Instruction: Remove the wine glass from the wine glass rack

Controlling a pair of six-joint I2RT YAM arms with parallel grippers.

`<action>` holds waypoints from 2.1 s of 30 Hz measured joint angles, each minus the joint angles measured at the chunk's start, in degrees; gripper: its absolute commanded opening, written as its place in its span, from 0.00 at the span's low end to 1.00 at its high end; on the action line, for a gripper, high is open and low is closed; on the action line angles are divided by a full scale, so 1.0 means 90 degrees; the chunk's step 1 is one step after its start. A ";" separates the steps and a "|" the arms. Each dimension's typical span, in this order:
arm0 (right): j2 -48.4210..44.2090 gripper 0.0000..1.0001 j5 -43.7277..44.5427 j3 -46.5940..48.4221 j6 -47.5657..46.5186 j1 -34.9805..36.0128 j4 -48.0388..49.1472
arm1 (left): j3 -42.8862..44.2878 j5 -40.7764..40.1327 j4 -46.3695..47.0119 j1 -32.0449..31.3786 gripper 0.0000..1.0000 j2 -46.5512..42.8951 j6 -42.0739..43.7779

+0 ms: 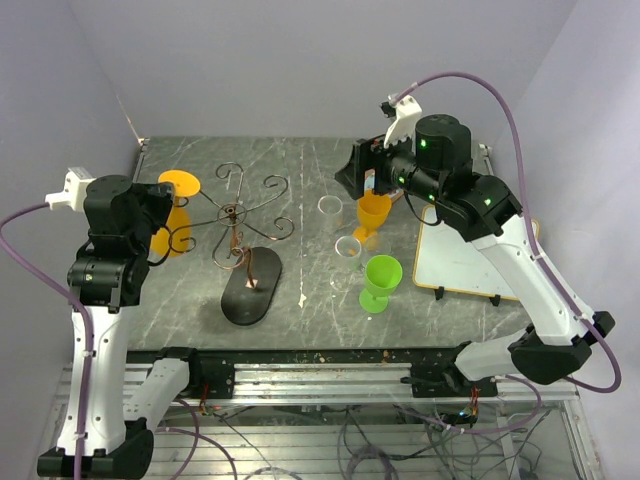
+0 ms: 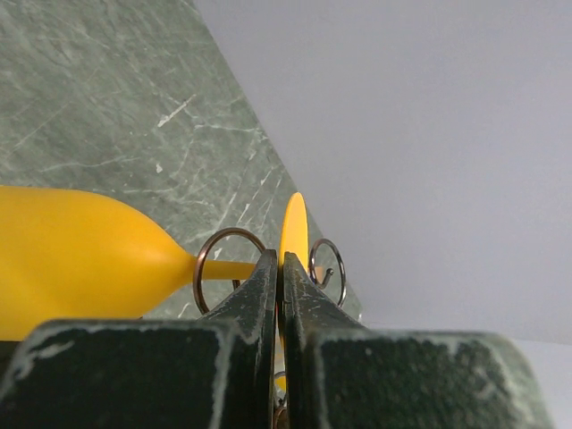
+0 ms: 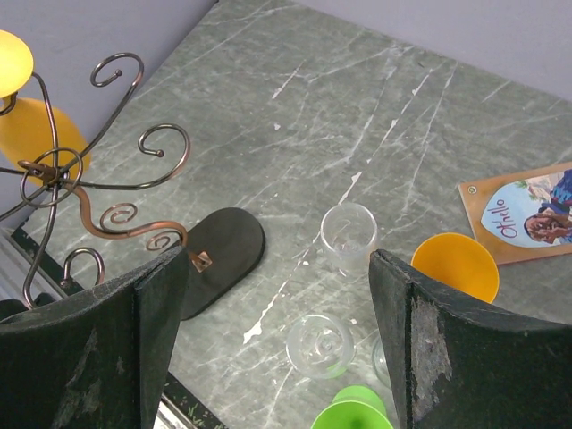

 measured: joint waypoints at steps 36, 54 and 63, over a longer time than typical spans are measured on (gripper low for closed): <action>-0.0102 0.82 -0.0046 -0.0090 -0.0017 0.0000 0.0090 | -0.0381 -0.0097 0.0787 0.0000 0.07 0.0010 -0.0559; -0.0257 0.84 -0.0051 -0.0092 -0.0019 0.0000 0.0090 | -0.0384 0.0942 0.1095 0.0000 0.07 0.0204 -0.0845; -0.0270 0.84 -0.0117 -0.0097 -0.0015 0.0000 0.0100 | -0.0318 0.1073 0.0318 0.0000 0.07 -0.0389 -0.1263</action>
